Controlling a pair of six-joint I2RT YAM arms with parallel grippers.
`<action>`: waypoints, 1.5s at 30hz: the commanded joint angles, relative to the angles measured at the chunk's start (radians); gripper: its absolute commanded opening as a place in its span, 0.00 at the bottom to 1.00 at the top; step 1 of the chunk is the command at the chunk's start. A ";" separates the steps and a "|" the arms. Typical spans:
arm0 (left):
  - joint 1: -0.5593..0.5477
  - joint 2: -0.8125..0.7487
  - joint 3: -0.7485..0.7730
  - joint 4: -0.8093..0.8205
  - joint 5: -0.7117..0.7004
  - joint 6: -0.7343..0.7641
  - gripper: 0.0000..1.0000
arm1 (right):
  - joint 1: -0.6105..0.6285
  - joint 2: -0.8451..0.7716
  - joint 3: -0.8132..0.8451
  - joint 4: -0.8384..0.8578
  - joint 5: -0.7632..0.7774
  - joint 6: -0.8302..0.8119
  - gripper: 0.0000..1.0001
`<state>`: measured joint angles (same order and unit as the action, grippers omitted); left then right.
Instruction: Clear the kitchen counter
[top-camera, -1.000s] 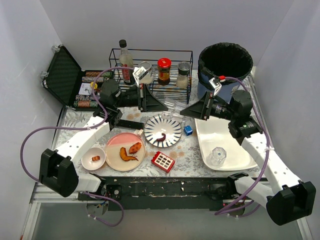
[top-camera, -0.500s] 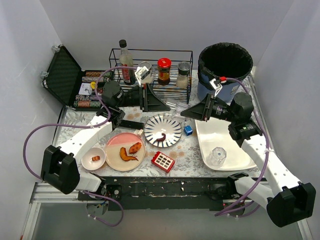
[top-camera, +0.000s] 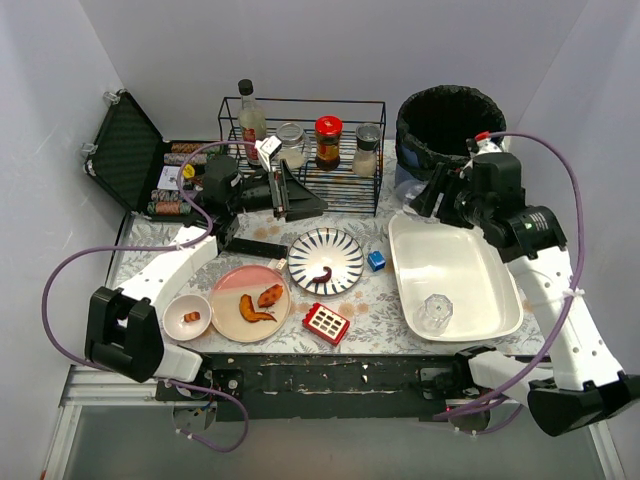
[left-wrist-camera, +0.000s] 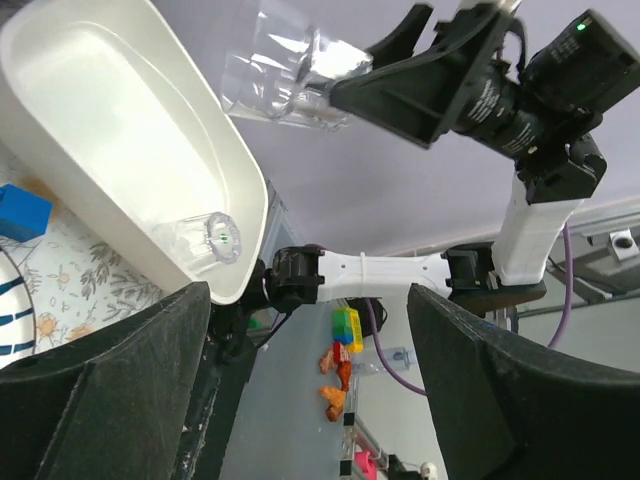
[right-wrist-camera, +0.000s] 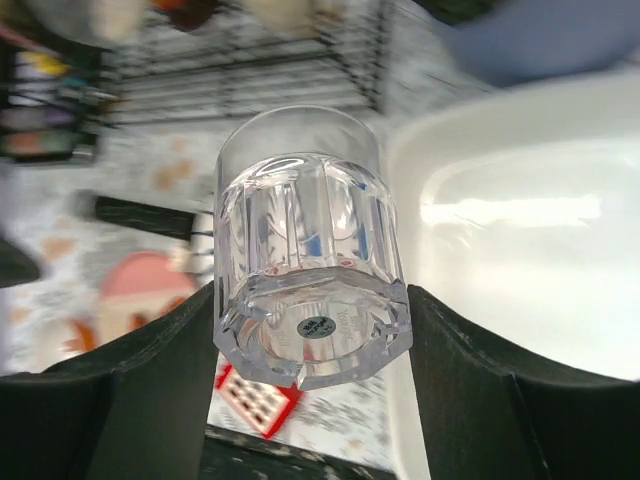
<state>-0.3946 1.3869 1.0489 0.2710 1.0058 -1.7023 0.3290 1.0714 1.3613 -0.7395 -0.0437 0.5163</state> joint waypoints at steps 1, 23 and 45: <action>0.026 0.014 0.006 -0.056 -0.007 0.030 0.80 | -0.008 0.059 0.030 -0.314 0.330 -0.091 0.01; 0.026 0.080 0.033 -0.105 -0.007 0.061 0.80 | -0.389 0.029 -0.332 -0.356 0.266 -0.094 0.01; 0.026 0.077 -0.007 -0.116 -0.029 0.073 0.80 | -0.406 -0.028 -0.470 -0.383 0.242 -0.041 0.27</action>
<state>-0.3683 1.4681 1.0554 0.1543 0.9794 -1.6451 -0.0723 1.0706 0.9012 -1.1130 0.2012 0.4660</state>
